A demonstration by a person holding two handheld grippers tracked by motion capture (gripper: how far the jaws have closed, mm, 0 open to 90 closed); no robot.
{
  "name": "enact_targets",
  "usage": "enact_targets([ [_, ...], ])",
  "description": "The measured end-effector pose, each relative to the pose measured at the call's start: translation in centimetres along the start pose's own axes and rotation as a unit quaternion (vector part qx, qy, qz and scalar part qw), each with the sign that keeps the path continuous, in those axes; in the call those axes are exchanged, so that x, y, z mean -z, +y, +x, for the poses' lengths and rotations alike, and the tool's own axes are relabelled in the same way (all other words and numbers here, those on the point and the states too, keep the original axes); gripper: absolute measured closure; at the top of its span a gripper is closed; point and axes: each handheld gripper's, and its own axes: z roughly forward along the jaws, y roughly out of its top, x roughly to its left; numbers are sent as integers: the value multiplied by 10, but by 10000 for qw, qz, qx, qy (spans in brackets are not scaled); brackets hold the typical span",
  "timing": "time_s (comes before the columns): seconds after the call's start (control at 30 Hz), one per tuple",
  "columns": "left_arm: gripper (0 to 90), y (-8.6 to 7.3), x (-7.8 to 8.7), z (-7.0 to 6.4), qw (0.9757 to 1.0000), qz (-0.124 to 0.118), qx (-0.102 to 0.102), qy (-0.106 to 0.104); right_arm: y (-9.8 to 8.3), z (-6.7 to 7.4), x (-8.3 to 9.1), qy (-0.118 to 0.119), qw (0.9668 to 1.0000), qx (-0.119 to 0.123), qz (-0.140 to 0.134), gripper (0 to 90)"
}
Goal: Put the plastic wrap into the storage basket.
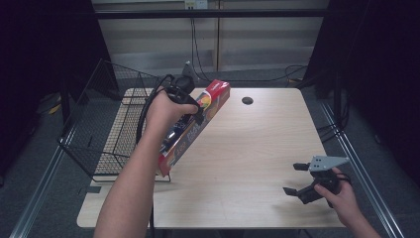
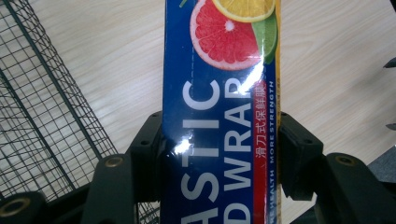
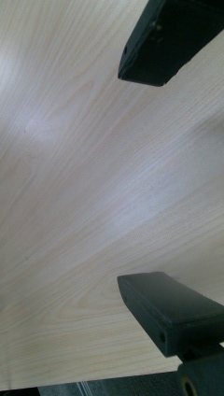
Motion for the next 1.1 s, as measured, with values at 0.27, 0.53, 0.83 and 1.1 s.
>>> enact_targets([
  [0.27, 441, -1, 13, 6, 9999, -22, 132, 33, 0, 0, 1, -3, 10000, 2, -21, 28],
  [0.53, 441, -4, 25, 13, 9996, -131, 246, 71, 0, 0, 1, 4, 10000, -14, 2, 28],
  [0.83, 442, -8, 36, 23, 9990, -173, 395, 122, 0, 1, 1, -25, 10000, 8, 6, 28],
  [1.1, 441, -10, 43, 30, 9982, -205, 526, 212, 0, 1, 1, -38, 10000, 16, 8, 28],
])
